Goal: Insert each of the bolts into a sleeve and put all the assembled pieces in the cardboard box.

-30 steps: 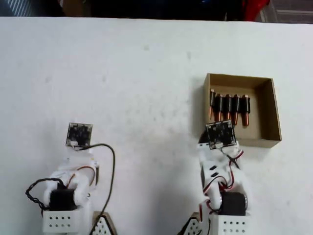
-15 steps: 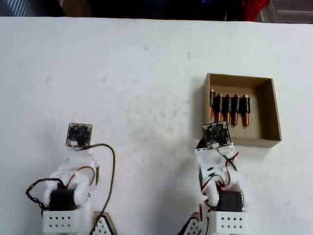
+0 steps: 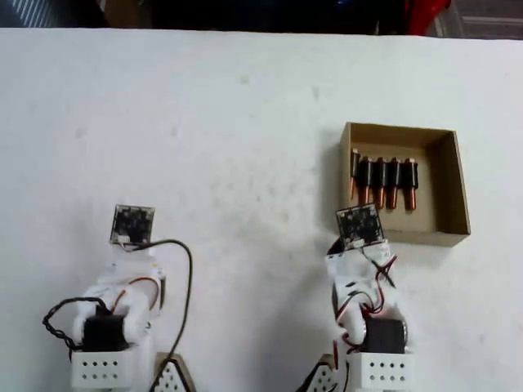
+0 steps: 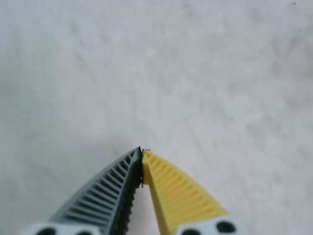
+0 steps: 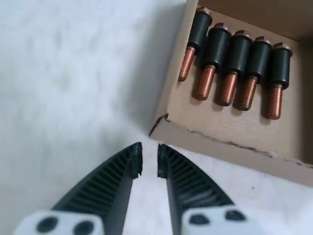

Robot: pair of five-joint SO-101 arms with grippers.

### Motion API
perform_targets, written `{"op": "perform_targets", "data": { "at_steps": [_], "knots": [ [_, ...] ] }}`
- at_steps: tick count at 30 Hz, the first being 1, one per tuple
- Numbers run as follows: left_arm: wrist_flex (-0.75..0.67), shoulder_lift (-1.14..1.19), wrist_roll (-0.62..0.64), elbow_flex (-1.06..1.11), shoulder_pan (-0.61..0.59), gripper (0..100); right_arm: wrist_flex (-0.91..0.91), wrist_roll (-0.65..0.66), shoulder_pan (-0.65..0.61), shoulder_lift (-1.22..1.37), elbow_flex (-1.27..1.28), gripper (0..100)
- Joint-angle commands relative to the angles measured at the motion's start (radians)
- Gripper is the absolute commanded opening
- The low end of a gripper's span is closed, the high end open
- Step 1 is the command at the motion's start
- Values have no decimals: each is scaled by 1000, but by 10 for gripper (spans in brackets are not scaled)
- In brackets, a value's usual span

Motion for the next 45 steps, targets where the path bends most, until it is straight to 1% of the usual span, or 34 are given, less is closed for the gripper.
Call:
{"op": "perform_targets", "data": {
  "at_steps": [1,18,25,27,30,33,36,38,45],
  "knots": [
    [6,-8,0,-3,8,24,33,-9,-1,-7,8,48],
    [6,-8,0,-3,8,24,228,-9,-1,-7,8,48],
    [6,-8,0,-3,8,24,249,-12,1,-7,8,34],
    [6,-8,0,-3,8,24,249,-57,1,-7,8,15],
    [6,-8,0,-3,8,24,251,-146,1,-7,8,16],
    [5,-8,5,-3,8,24,251,-198,1,-7,8,16],
    [-5,-8,68,-3,8,24,249,-239,2,-7,8,16],
    [-12,-8,87,-3,8,24,249,-250,2,-7,8,16],
    [5,-8,84,-3,8,24,249,-249,2,-7,8,17]
  ]
}}
